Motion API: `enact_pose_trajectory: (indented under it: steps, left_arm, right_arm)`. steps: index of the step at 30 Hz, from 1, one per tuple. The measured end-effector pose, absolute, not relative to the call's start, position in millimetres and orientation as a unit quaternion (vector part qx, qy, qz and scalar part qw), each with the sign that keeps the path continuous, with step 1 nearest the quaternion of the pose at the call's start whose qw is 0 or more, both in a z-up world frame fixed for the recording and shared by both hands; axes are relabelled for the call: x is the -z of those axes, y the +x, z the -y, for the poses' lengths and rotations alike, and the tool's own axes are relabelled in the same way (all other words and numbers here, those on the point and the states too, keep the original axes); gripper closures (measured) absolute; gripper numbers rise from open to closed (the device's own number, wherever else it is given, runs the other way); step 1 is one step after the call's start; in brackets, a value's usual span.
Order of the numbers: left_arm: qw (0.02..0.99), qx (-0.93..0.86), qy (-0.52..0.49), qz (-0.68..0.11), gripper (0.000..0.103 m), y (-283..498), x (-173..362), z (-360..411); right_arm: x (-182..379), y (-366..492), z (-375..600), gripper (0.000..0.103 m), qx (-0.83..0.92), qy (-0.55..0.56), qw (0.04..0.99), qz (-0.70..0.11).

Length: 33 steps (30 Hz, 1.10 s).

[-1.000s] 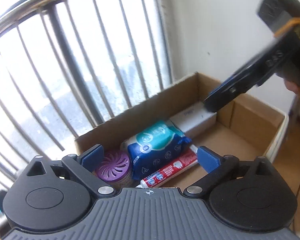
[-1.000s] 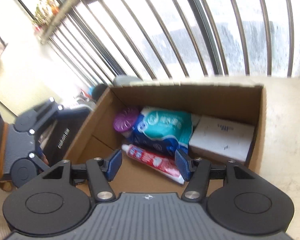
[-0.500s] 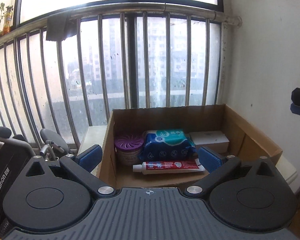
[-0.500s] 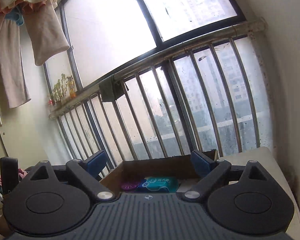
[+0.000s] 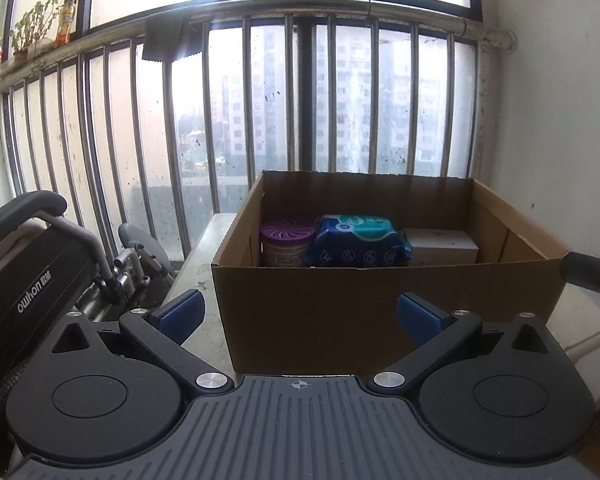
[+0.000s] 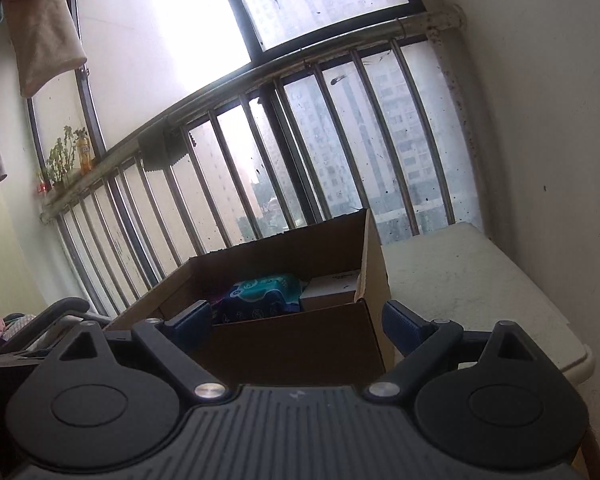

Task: Organize objects

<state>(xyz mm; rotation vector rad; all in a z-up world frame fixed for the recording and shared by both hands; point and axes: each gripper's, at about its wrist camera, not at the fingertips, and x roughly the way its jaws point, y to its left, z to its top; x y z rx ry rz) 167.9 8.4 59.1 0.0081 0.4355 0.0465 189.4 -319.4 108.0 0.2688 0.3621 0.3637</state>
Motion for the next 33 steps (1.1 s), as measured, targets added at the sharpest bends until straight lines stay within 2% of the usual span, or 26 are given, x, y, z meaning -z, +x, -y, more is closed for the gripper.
enact_pose_trajectory:
  steps: [4,33]
  left_arm:
    - [0.980,-0.015,-0.004,-0.200,0.000,153.8,-62.6,-12.8]
    - [0.983,-0.016,0.023,-0.181,0.000,126.7,-68.7,-3.9]
  right_arm:
    - [-107.0,179.0,299.6,0.009,-0.176,0.086,0.964,-0.178]
    - [-120.1,151.6,308.4,0.009,-0.186,0.103,0.964,-0.160]
